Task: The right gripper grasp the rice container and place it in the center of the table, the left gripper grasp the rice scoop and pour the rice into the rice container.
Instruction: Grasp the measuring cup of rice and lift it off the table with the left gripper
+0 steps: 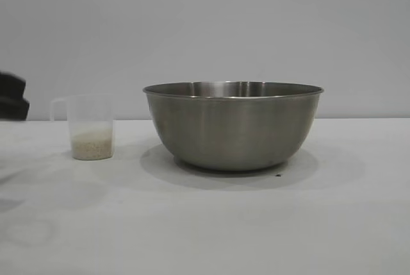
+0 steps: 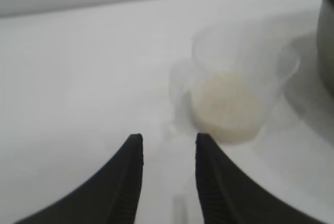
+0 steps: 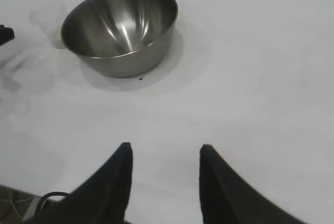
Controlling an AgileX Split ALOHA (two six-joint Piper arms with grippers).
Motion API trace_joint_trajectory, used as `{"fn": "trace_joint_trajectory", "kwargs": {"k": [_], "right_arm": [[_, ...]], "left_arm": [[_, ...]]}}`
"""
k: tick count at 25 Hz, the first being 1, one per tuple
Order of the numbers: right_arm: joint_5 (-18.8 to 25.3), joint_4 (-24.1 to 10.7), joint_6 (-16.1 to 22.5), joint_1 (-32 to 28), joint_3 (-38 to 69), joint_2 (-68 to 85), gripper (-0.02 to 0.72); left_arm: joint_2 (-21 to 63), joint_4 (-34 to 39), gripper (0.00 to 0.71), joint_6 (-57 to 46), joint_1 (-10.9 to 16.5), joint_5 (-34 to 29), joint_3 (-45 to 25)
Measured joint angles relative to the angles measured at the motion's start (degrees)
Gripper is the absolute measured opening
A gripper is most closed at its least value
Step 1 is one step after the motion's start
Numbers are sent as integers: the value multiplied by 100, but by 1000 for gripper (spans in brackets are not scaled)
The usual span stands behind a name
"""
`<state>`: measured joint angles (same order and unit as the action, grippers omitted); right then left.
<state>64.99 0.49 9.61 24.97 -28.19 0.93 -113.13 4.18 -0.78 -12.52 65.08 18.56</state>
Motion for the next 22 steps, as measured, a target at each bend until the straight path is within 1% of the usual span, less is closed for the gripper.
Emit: {"fn": "trace_joint_trajectory", "kwargs": {"k": [7, 11, 22], "right_arm": [[0, 0, 0, 0, 0, 0, 254], [0, 0, 0, 0, 0, 0, 254], [0, 0, 0, 0, 0, 0, 254]], "left_arm": [[-22, -51, 215, 243, 0, 0, 524], [-252, -177, 215, 282, 0, 48, 785], [-807, -251, 215, 317, 0, 48, 1379]]}}
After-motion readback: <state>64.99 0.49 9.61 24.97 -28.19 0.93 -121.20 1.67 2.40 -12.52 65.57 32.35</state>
